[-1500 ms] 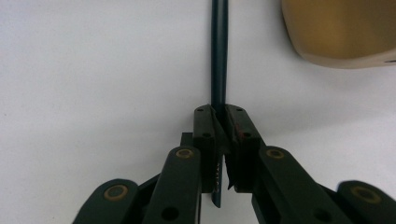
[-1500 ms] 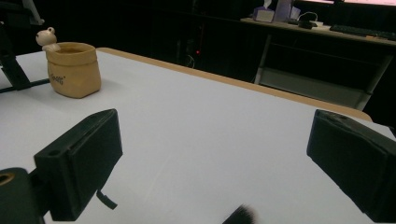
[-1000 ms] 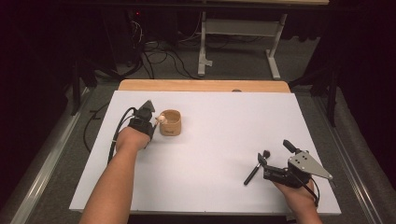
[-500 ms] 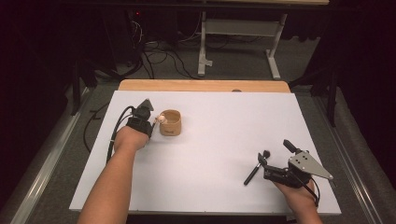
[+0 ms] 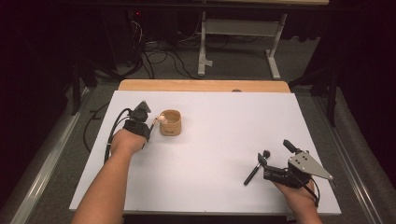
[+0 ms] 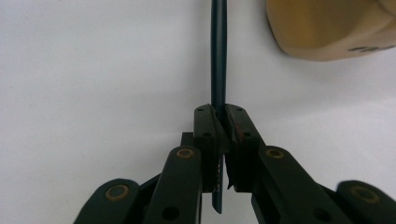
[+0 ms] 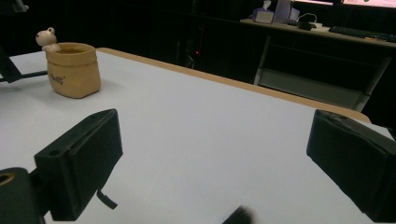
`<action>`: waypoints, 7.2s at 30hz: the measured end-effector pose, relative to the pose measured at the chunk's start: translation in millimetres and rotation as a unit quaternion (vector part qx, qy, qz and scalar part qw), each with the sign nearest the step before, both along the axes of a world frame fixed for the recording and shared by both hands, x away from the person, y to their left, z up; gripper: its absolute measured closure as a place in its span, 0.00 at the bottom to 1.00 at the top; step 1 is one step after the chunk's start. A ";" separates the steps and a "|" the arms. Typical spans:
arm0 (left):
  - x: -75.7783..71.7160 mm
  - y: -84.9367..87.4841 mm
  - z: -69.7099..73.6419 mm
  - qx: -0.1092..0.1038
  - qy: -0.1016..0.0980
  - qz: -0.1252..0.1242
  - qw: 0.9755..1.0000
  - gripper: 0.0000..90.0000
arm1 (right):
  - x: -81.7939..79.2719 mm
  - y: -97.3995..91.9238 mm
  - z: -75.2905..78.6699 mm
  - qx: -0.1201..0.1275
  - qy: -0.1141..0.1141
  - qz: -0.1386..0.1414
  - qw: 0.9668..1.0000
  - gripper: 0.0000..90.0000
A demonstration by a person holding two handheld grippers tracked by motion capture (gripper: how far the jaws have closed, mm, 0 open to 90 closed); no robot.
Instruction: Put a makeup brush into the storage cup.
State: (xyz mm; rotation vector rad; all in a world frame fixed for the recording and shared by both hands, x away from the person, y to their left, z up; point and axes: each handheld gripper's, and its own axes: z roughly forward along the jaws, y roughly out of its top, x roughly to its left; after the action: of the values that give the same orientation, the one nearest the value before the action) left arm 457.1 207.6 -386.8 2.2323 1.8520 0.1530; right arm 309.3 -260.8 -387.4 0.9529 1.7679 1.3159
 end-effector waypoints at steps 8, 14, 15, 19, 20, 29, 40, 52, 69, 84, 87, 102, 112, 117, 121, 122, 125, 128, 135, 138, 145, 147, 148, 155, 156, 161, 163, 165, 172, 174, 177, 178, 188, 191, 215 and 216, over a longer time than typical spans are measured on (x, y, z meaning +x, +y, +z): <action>-10.7 4.2 0.8 -0.006 -0.006 -0.007 1.000 0.93 | 0.3 1.0 -0.7 -0.002 0.001 0.000 1.000 0.05; -21.7 6.6 -1.3 -0.007 -0.008 -0.015 1.000 0.93 | 0.0 1.3 -0.7 -0.005 0.001 0.000 1.000 0.05; -23.7 6.9 -1.5 -0.006 -0.009 -0.016 1.000 0.93 | 0.1 1.4 -0.8 -0.005 0.001 0.000 1.000 0.05; -31.6 9.3 -3.6 -0.010 -0.013 -0.018 1.000 0.93 | 0.0 1.3 -0.8 -0.005 -0.001 0.002 1.000 0.05; -33.6 10.4 -4.1 -0.014 -0.016 -0.019 1.000 0.93 | -0.1 1.4 -0.8 -0.005 -0.001 0.001 1.000 0.05; -59.7 18.7 -3.0 -0.042 -0.031 -0.026 0.998 0.93 | -1.6 0.8 0.7 -0.002 -0.002 -0.003 1.000 0.05; -86.2 29.5 -6.5 -0.086 -0.097 -0.019 0.991 0.93 | -2.7 1.8 1.6 -0.005 -0.005 -0.004 1.000 0.05; -98.0 27.1 -21.0 -0.132 -0.163 -0.013 0.978 0.93 | -2.7 2.8 1.2 -0.006 -0.007 -0.004 1.000 0.05; -107.8 23.4 -34.5 -0.152 -0.235 -0.014 0.960 0.93 | -2.7 4.4 0.0 -0.010 -0.007 -0.003 1.000 0.05; -120.4 30.3 -36.0 -0.184 -0.275 -0.018 0.943 0.93 | -2.3 8.2 -1.4 -0.025 -0.008 -0.002 1.000 0.05; -121.4 32.0 -37.3 -0.189 -0.276 -0.020 0.942 0.93 | -2.0 8.1 -1.4 -0.022 -0.007 -0.001 1.000 0.05; -127.9 27.7 -35.7 -0.208 -0.329 -0.043 0.920 0.93 | -1.9 8.9 -2.8 -0.027 -0.005 -0.003 1.000 0.05; -131.4 22.8 -36.4 -0.209 -0.364 -0.058 0.906 0.93 | -2.0 9.0 -3.0 -0.028 -0.005 -0.003 1.000 0.05; -132.8 21.7 -37.8 -0.204 -0.377 -0.063 0.901 0.93 | -1.9 10.1 -3.8 -0.027 -0.007 0.001 1.000 0.05; -132.5 21.1 -37.4 -0.205 -0.378 -0.064 0.900 0.93 | -1.9 10.8 -4.7 -0.026 -0.003 0.004 1.000 0.05; -132.3 20.7 -37.7 -0.206 -0.379 -0.065 0.900 0.93 | -1.7 10.6 -5.0 -0.028 -0.004 0.005 1.000 0.05; -132.1 19.6 -37.5 -0.206 -0.382 -0.069 0.898 0.93 | -0.9 10.7 -6.0 -0.028 -0.002 0.006 1.000 0.05; -132.7 19.7 -36.5 -0.212 -0.385 -0.069 0.895 0.93 | -0.9 11.5 -6.4 -0.026 -0.002 0.007 1.000 0.05; -135.6 19.2 -33.6 -0.214 -0.396 -0.077 0.890 0.93 | 0.1 10.9 -7.4 -0.025 -0.001 0.011 1.000 0.05; -135.5 16.4 -32.8 -0.211 -0.397 -0.083 0.889 0.93 | 0.0 10.8 -7.3 -0.025 -0.002 0.010 1.000 0.05; -131.7 7.3 -28.4 -0.218 -0.400 -0.104 0.884 0.93 | 0.2 8.6 -6.8 -0.024 -0.003 0.007 1.000 0.05; -129.8 4.6 -27.3 -0.213 -0.403 -0.109 0.883 0.93 | 0.5 8.6 -6.9 -0.023 -0.002 0.006 1.000 0.05; -128.6 3.5 -27.0 -0.211 -0.402 -0.111 0.884 0.93 | 0.5 8.6 -6.9 -0.023 -0.002 0.006 1.000 0.05; -122.5 -6.1 -27.4 -0.214 -0.403 -0.121 0.881 0.93 | 0.3 8.7 -7.0 -0.024 -0.001 0.005 1.000 0.06; -121.8 -7.6 -26.8 -0.217 -0.404 -0.121 0.881 0.93 | 0.2 8.8 -7.1 -0.023 0.000 0.005 1.000 0.06; -118.0 -17.2 -24.2 -0.223 -0.404 -0.127 0.878 0.93 | 0.2 9.1 -7.2 -0.026 -0.003 0.007 1.000 0.06; -116.7 -21.3 -23.6 -0.225 -0.405 -0.129 0.877 0.93 | 0.0 9.4 -7.1 -0.029 -0.002 0.005 1.000 0.06; -115.4 -25.8 -24.2 -0.232 -0.404 -0.127 0.875 0.93 | 0.1 9.5 -7.2 -0.029 -0.002 0.005 1.000 0.06; -112.9 -36.6 -25.5 -0.241 -0.400 -0.140 0.873 0.93 | 0.0 10.1 -7.6 -0.027 -0.002 0.007 1.000 0.06; -112.5 -40.7 -24.3 -0.243 -0.400 -0.149 0.871 0.93 | -0.2 10.7 -7.6 -0.026 -0.001 0.007 1.000 0.06; -112.2 -48.2 -22.7 -0.251 -0.402 -0.156 0.867 0.93 | -0.9 11.5 -7.5 -0.030 0.000 0.006 1.000 0.06; -112.0 -50.6 -22.4 -0.250 -0.401 -0.160 0.867 0.93 | -0.5 11.4 -7.4 -0.032 -0.002 0.007 0.999 0.06; -113.2 -72.0 -26.2 -0.257 -0.402 -0.185 0.860 0.93 | 0.6 15.2 -9.0 -0.031 0.001 0.011 0.999 0.06; -115.9 -75.5 -28.1 -0.258 -0.401 -0.199 0.856 0.93 | 1.6 17.6 -10.2 -0.034 0.002 0.011 0.999 0.06; -123.3 -80.9 -31.5 -0.274 -0.403 -0.217 0.846 0.93 | 23.9 70.6 5.2 -0.026 0.009 0.048 0.998 0.08; -123.3 -80.5 -31.5 -0.273 -0.404 -0.216 0.846 0.93 | 25.2 72.0 6.2 -0.025 0.010 0.049 0.998 0.08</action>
State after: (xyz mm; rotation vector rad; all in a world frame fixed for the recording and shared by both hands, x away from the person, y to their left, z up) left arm 333.8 127.1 -418.3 1.7080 0.7896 0.3602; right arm 334.5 -188.8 -381.2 0.8641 1.8735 1.3211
